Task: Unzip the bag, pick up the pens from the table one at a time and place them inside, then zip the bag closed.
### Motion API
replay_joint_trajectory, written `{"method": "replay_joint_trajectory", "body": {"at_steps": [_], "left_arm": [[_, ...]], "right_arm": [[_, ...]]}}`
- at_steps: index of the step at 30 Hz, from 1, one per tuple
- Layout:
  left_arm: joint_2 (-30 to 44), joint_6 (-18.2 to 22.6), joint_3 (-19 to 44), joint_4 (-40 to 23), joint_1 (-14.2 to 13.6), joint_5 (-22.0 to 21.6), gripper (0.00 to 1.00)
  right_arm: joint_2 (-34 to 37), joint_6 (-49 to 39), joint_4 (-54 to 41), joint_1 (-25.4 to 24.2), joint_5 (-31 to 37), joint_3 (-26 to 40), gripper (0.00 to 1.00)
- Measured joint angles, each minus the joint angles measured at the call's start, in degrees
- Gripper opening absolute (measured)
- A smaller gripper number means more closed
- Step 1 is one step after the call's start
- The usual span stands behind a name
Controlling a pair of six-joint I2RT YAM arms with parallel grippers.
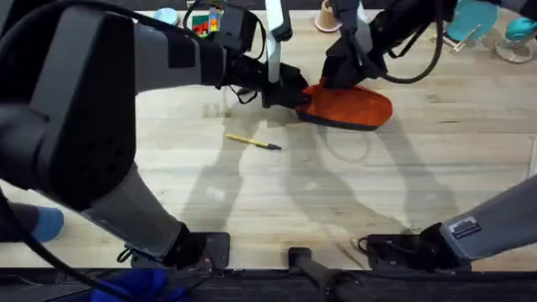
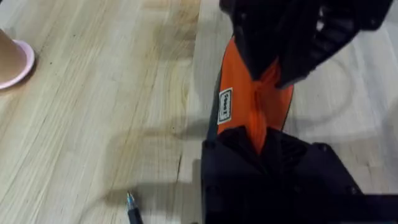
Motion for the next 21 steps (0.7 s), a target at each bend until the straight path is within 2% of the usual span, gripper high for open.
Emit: {"method": "replay_joint_trajectory", "body": {"at_steps": [10,21], "left_arm": [[0.0,0.0,0.0,0.0,0.0,0.1,0.042],[0.0,0.0,0.0,0.0,0.0,0.1,0.042]], "right_arm": [[0.0,0.0,2.0,3.5,1.3,0.0,0.031],[0.0,0.0,2.3,3.8,1.6,0.0,0.031]]}}
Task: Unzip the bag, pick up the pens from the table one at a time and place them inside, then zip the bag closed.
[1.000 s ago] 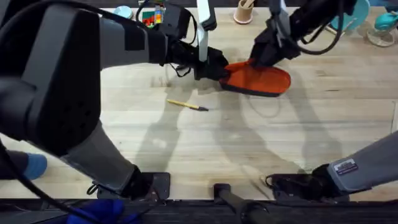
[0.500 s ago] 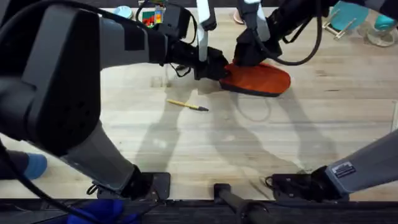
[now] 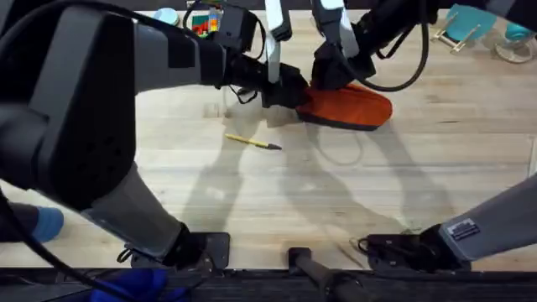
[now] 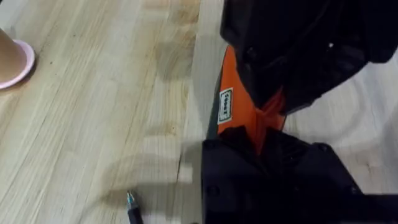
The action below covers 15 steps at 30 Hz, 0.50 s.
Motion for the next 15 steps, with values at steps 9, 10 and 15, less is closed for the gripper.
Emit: {"method": "replay_joint_trajectory", "body": {"at_steps": [9,10,15], "left_arm": [[0.0,0.0,0.0,0.0,-0.1,0.0,0.043],[0.0,0.0,0.0,0.0,-0.1,0.0,0.042],[0.0,0.0,0.0,0.0,-0.1,0.0,0.042]], "right_arm": [[0.0,-0.2,1.5,1.1,-2.9,0.4,0.975],[0.0,-0.2,1.4,1.1,-3.1,0.4,0.989],[0.0,-0.2,1.3,0.9,-3.5,0.4,0.996]]}}
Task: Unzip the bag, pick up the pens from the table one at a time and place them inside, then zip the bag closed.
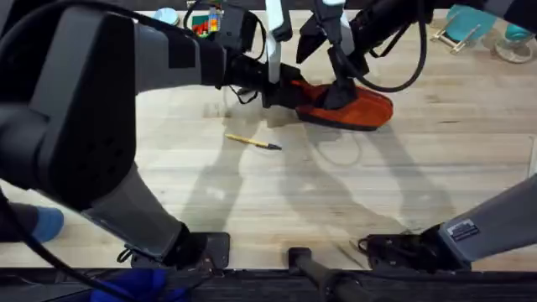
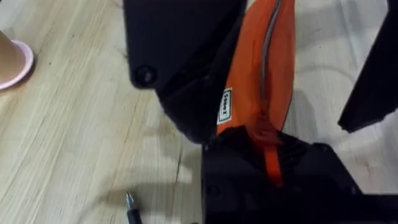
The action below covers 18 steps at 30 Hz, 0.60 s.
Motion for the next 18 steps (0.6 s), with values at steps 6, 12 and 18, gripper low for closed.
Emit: {"method": "replay_joint_trajectory", "body": {"at_steps": [6,12,18], "left_arm": [[0.0,0.0,0.0,0.0,0.0,0.0,0.042],[0.0,0.0,0.0,0.0,0.0,0.0,0.042],[0.0,0.0,0.0,0.0,0.0,0.0,0.042]], "right_arm": [[-0.6,0.0,-0.2,-0.6,-0.2,0.0,0.996],[-3.9,0.1,-0.6,-1.2,-0.3,0.0,0.997],[-7.8,0.4,-2.5,-4.5,-0.4,0.0,0.997]]}}
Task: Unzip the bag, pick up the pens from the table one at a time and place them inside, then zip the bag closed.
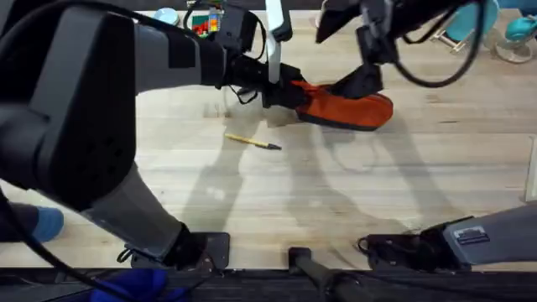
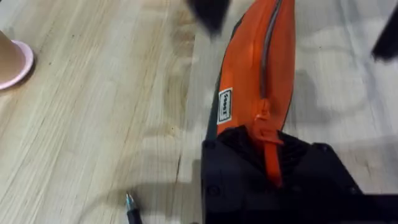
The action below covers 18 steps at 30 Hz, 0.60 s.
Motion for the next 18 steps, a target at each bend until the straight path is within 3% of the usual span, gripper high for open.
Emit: {"method": "replay_joint_trajectory", "body": {"at_steps": [6,11,18], "left_arm": [[0.0,0.0,0.0,0.0,0.0,0.0,0.042],[0.0,0.0,0.0,0.0,0.0,0.0,0.042],[0.0,0.0,0.0,0.0,0.0,0.0,0.042]], "right_arm": [[-2.0,3.1,-2.8,-6.2,0.0,0.0,0.997],[-2.1,10.6,-3.3,-11.2,0.0,0.0,0.997],[-2.1,20.5,-3.5,-13.2,0.0,0.0,0.997]]}}
